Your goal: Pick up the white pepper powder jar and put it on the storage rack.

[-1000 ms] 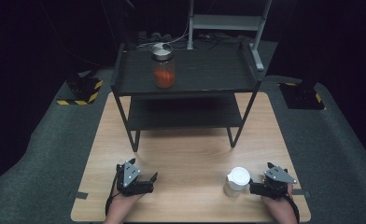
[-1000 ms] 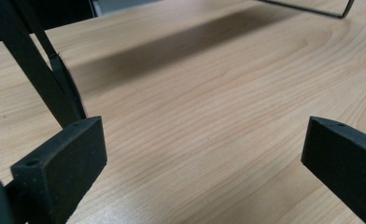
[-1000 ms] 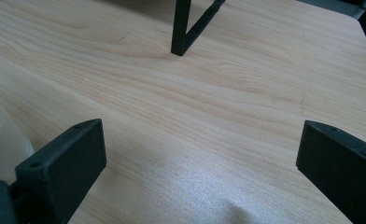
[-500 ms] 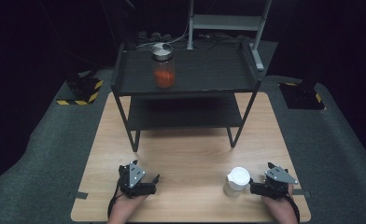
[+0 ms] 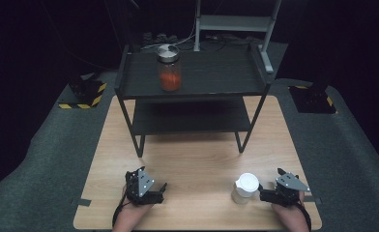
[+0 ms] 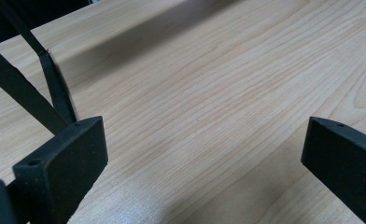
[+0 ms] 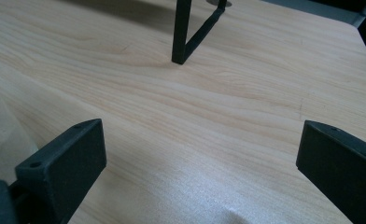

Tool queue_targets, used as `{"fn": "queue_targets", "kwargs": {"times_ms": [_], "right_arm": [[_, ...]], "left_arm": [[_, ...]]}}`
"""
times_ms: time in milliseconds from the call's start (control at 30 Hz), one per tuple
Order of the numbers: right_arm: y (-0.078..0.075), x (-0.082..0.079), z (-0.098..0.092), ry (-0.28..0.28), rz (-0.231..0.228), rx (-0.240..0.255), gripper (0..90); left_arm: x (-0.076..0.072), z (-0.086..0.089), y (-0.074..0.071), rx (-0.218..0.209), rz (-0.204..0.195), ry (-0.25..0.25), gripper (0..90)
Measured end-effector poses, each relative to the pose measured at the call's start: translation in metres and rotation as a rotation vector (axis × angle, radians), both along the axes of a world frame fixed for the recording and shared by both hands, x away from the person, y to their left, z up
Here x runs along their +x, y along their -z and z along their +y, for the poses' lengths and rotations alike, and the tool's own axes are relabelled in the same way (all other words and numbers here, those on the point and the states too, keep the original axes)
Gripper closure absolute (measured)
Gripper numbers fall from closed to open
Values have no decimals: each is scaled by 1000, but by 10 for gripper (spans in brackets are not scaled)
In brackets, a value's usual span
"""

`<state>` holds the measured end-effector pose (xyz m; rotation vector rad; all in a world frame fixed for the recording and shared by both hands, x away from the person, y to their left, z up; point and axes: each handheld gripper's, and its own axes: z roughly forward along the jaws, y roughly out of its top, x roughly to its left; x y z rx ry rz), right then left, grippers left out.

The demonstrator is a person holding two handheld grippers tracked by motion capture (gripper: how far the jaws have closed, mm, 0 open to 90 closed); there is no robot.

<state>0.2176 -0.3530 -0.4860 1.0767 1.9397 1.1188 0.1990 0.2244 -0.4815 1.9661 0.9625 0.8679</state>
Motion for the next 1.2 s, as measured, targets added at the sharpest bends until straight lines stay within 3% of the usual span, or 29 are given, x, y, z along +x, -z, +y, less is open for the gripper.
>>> {"fn": "queue_targets", "kwargs": {"times_ms": [200,700,1000,1200], "right_arm": [[-1,-3,-3,8,-9,16,9],[-23,-35,-8,31,-149,103,4],[-36,-53,-7,-34,-235,142,0],[-39,-57,-2,-88,-246,157,0]], "left_arm": [[-1,0,0,-1,-4,0,6],[0,1,0,0,4,12,6],[1,1,-1,11,4,24,6],[1,1,-1,16,5,31,6]]}}
